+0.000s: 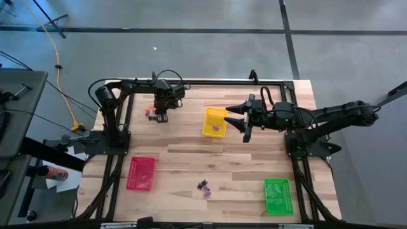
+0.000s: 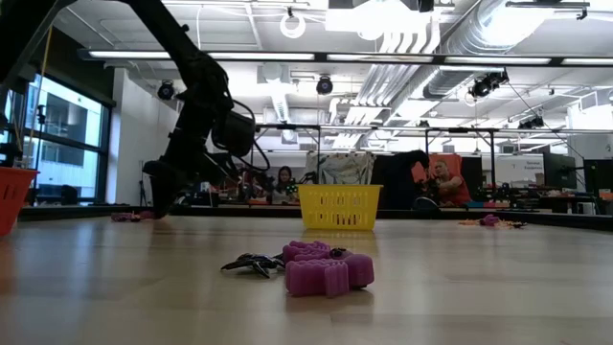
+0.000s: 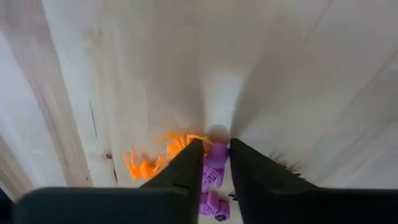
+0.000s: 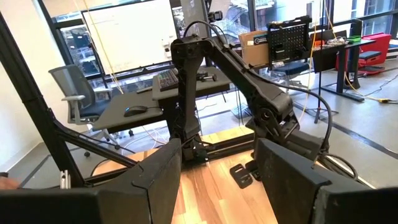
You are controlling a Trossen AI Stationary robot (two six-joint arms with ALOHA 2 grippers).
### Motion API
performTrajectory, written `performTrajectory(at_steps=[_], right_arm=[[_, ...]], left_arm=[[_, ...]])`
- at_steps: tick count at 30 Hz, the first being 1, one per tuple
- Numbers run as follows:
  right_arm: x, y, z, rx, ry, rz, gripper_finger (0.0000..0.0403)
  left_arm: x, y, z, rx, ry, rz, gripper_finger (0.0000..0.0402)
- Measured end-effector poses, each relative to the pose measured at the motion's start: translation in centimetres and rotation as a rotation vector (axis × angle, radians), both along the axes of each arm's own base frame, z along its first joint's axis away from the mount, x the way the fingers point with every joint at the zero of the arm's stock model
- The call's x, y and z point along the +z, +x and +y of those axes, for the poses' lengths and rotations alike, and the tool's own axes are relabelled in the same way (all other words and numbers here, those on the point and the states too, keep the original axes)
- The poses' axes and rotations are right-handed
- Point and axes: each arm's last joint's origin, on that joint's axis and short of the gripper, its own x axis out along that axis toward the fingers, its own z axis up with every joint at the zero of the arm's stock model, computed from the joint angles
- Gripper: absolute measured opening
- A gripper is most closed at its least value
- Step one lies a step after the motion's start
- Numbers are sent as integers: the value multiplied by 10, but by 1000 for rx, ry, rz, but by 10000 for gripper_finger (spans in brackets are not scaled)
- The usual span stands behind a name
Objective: Sort Halloween decoration
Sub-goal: Put the skeleton toy into the yellow bin
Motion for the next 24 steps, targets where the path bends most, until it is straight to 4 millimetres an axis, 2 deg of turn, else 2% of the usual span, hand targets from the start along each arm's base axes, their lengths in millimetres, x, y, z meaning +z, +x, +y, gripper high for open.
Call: performTrajectory(at_steps=[4,9,19,24], right_arm=[[0,0,0,0,0,0,204],[0,0,0,0,0,0,204],[-1,0,0,0,-2,15,204],[-3,0,0,0,11,28,204]], left_arm=[[1,0,0,-14,33,25,15],[8,-3,-1,-15,44,34,5],[20,-7,-1,6,43,-15,79],[19,-11,10,250,84,-90,123]])
